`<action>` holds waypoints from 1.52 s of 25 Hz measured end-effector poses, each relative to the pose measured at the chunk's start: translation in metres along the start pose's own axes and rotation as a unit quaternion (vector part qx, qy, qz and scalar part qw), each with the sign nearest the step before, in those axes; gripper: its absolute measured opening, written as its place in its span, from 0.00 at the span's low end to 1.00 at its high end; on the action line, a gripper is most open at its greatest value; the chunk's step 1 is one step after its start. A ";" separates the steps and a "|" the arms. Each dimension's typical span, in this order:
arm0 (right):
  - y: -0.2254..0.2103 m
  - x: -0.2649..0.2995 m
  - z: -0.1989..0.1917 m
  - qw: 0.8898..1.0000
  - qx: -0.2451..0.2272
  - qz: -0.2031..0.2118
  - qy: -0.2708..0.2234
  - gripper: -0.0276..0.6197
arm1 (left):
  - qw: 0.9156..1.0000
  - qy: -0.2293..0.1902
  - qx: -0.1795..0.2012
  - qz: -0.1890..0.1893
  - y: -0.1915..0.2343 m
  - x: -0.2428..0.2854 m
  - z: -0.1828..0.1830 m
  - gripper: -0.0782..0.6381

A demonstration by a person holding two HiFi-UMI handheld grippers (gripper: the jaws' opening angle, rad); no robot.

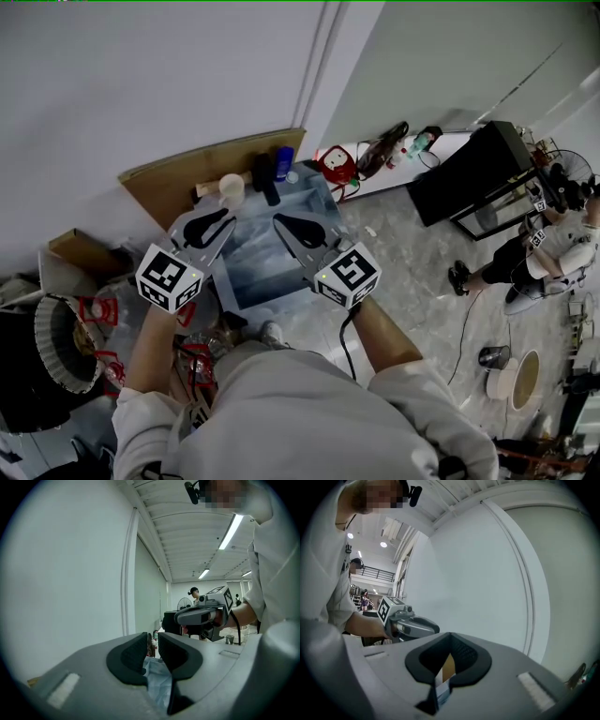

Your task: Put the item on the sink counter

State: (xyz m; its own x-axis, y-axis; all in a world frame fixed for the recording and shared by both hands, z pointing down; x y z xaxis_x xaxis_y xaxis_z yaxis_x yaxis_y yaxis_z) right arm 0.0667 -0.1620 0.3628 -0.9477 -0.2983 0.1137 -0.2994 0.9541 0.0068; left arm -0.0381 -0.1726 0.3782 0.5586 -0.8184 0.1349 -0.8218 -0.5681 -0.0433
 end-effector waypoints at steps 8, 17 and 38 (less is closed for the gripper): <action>0.007 0.009 0.002 1.000 0.002 0.012 -0.002 0.05 | 1.000 -0.002 0.004 0.000 -0.006 -0.015 0.012 0.17; 0.012 0.004 0.009 1.000 -0.004 0.018 -0.009 0.05 | 1.000 -0.006 0.009 0.001 -0.017 -0.026 0.029 0.12; 0.022 0.003 0.019 0.999 -0.015 0.043 -0.016 0.05 | 1.000 -0.003 0.011 0.017 -0.020 -0.039 0.038 0.12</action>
State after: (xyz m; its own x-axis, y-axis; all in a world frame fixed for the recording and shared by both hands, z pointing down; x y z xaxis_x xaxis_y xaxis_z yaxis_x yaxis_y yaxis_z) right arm 0.0555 -0.1423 0.3447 -0.9728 -0.2163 0.0833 -0.2146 0.9763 0.0286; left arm -0.0395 -0.1326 0.3365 0.5305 -0.8383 0.1260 -0.8381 -0.5410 -0.0700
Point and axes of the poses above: the fingertips, and each gripper's own axes: x forward along the fingers, y to its left, z out of its top, the point moved 2 cm from there along -x, backward along the fingers, and after that the axes turned 14 degrees about z, right-handed, at the moved point
